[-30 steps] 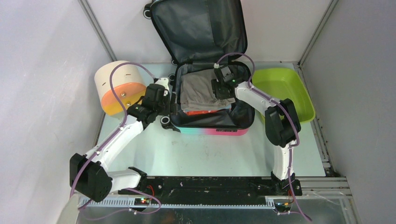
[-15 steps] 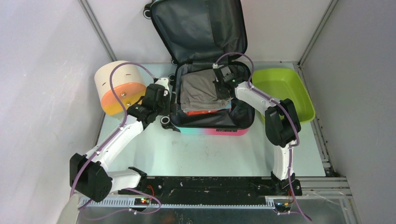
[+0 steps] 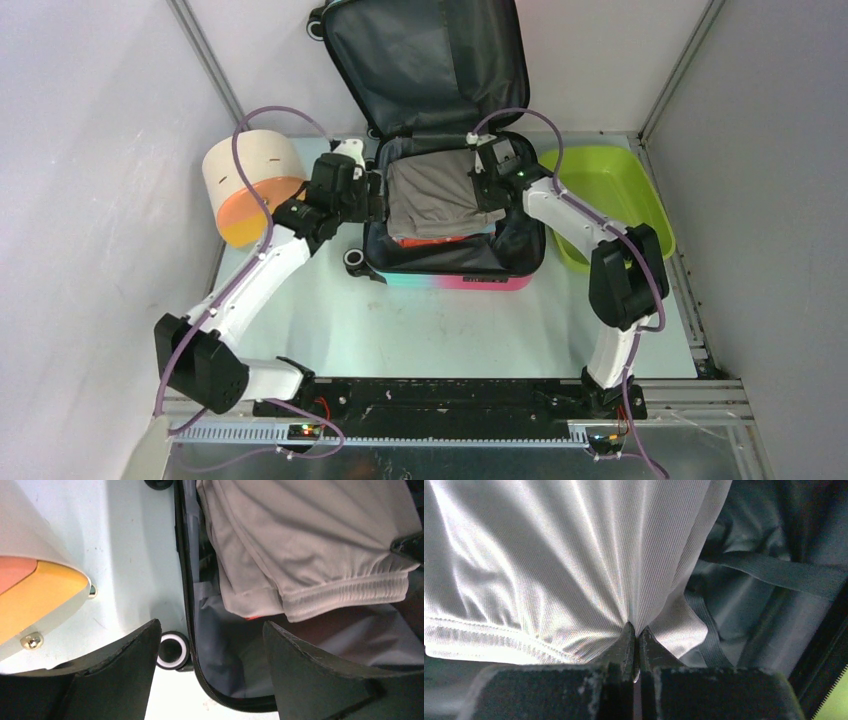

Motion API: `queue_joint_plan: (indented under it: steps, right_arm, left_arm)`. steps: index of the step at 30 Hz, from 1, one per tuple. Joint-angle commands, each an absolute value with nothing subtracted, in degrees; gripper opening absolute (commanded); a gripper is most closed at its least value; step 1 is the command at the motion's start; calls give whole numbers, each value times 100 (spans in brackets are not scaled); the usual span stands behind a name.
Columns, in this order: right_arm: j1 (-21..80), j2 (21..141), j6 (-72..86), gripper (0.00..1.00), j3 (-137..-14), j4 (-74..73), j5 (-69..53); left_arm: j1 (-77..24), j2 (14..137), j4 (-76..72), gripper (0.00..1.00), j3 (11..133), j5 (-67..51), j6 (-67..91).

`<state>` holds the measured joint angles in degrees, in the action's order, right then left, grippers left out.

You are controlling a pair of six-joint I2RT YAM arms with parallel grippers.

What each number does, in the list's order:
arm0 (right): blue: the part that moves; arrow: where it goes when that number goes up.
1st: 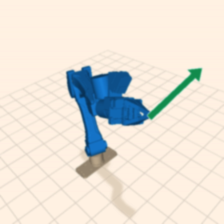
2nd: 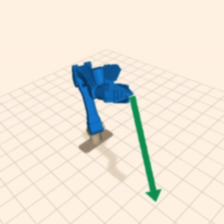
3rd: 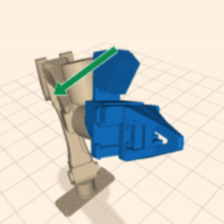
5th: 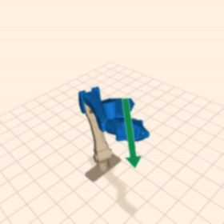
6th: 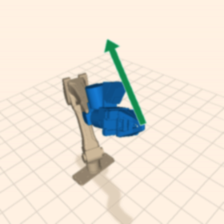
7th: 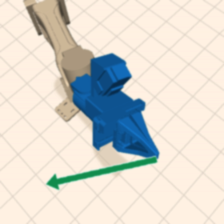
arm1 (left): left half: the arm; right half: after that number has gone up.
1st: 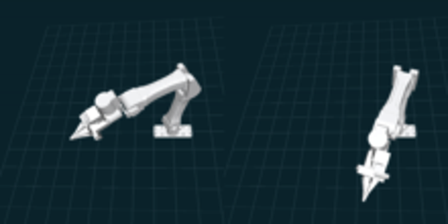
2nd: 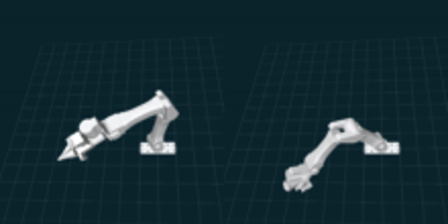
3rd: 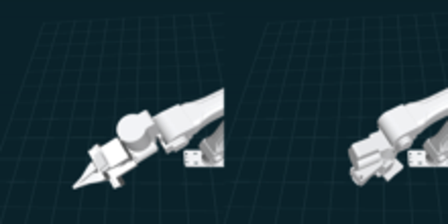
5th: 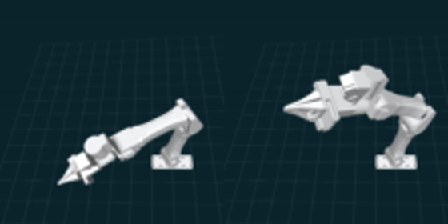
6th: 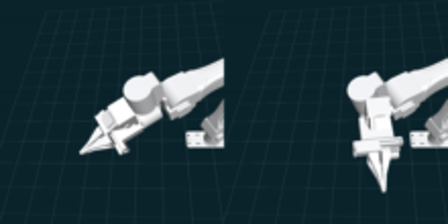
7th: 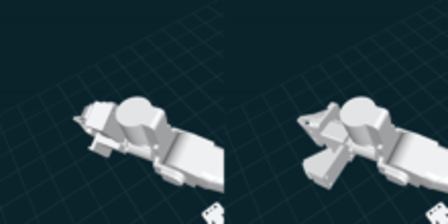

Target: Open, take out, and arrange the luggage

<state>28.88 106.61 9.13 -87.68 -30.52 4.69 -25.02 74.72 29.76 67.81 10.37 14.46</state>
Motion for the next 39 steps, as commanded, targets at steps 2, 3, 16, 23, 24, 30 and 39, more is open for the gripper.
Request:
queue_joint_plan:
  steps: [2, 3, 16, 23, 24, 30, 39]
  right_arm:
    - [2647, 10255, 626, 0, -8430, -2957, 347]
    - [2604, 10228, 600, 0, -8356, -2897, 278]
    - [2496, 10302, 1034, 0, -8148, -2524, -489]
    - [2259, 10008, 823, 0, -7857, -2511, -420]
    - [2235, 9971, 816, 0, -7820, -2507, -426]
    - [2164, 9828, 836, 0, -7545, -2303, -344]
    - [2153, 9884, 841, 0, -7481, -2079, -818]
  left_arm:
    - [-2540, 7772, 2827, 83, 7306, 933, 1491]
    - [-2540, 7837, 2776, 83, 7368, 888, 1535]
    - [-2507, 9621, 2763, 84, 8847, 1107, 1290]
    - [-2429, 10348, 2630, 85, 9529, 1090, 1646]
    - [-2427, 10399, 2554, 86, 9602, 1075, 1701]
    - [-2297, 11133, 2431, 82, 10259, 1088, 1806]
    - [-2084, 11662, 1914, 84, 10366, 750, 1409]
